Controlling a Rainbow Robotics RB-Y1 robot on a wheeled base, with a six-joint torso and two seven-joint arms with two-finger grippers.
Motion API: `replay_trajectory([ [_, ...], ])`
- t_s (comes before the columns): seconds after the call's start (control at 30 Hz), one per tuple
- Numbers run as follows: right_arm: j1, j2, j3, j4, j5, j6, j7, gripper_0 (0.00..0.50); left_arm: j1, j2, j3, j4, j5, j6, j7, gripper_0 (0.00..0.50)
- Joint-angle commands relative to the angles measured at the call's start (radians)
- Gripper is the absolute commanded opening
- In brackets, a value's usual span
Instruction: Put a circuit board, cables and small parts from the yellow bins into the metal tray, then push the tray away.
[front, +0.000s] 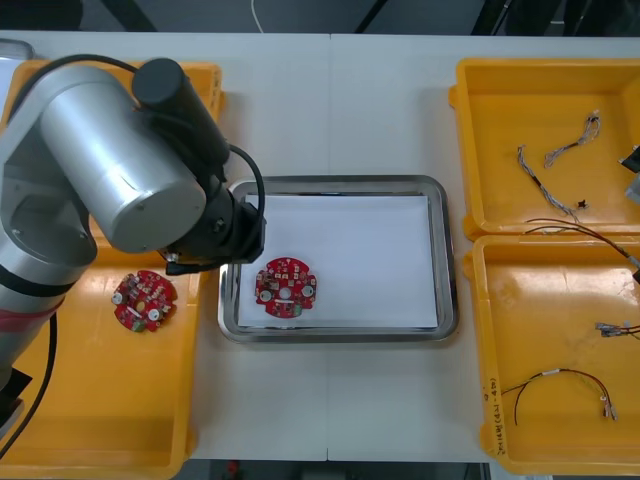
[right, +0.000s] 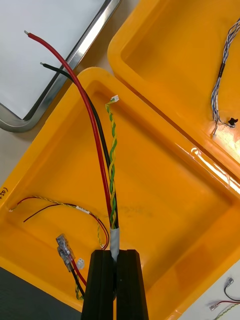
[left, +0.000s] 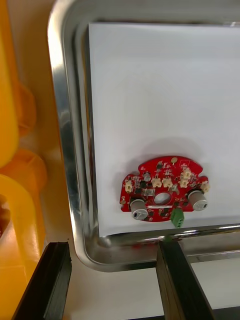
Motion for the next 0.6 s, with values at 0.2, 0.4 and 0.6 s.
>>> replay_trajectory([
  [0.2,-0.056,-0.039,0.051,-0.049,-0.029,0.003,0.051,0.0,-0.035,0.111,0.177,-0.045,0.045,0.009,0.064,0.5],
  [0.4,-0.122,-0.039,0.123,-0.063,-0.043,0.003,0.046,0.0,-0.035,0.172,0.237,0.009,0.046,0.009,0.071,0.5],
  [0.6,-0.231,-0.039,0.227,-0.057,-0.07,0.003,0.046,0.0,-0.035,0.206,0.332,0.089,0.032,0.009,0.063,0.5],
])
